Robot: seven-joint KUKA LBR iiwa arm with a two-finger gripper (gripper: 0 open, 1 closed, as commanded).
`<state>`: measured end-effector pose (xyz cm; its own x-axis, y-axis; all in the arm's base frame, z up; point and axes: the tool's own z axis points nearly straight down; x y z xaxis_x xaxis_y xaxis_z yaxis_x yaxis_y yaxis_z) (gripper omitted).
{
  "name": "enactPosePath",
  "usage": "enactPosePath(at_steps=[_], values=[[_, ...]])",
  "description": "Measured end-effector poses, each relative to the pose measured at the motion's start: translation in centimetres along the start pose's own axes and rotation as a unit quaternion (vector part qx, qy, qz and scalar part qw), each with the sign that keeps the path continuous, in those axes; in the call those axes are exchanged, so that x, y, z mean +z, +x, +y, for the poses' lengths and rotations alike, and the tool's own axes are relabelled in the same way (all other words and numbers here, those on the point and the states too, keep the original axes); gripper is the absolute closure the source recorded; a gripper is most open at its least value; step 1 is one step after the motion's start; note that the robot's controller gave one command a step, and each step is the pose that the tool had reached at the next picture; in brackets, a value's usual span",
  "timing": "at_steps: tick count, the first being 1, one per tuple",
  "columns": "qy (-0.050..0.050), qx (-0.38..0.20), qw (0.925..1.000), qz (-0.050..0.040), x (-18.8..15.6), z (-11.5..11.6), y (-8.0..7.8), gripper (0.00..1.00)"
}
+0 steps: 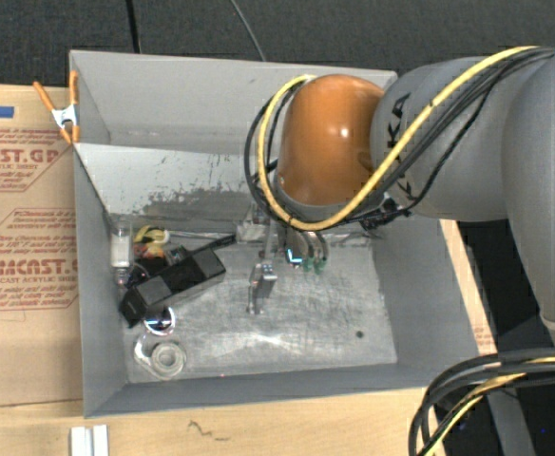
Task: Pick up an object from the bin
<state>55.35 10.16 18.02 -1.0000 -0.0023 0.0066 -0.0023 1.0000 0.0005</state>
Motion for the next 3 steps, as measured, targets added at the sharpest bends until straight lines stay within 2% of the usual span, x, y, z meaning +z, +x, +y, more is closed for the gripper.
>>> enactPosePath(at_steps=[1, 2, 3], values=[[0.0, 0.001, 1.0, -0.0038, -0.5, 0.0, -0.2, 0.0], [0.002, -0.035, 0.9994, -0.0036, -0.9, 2.8, -0.6, 0.0], [-0.001, -0.153, 0.9883, -0.0048, -1.5, 5.7, -0.2, 0.0]])
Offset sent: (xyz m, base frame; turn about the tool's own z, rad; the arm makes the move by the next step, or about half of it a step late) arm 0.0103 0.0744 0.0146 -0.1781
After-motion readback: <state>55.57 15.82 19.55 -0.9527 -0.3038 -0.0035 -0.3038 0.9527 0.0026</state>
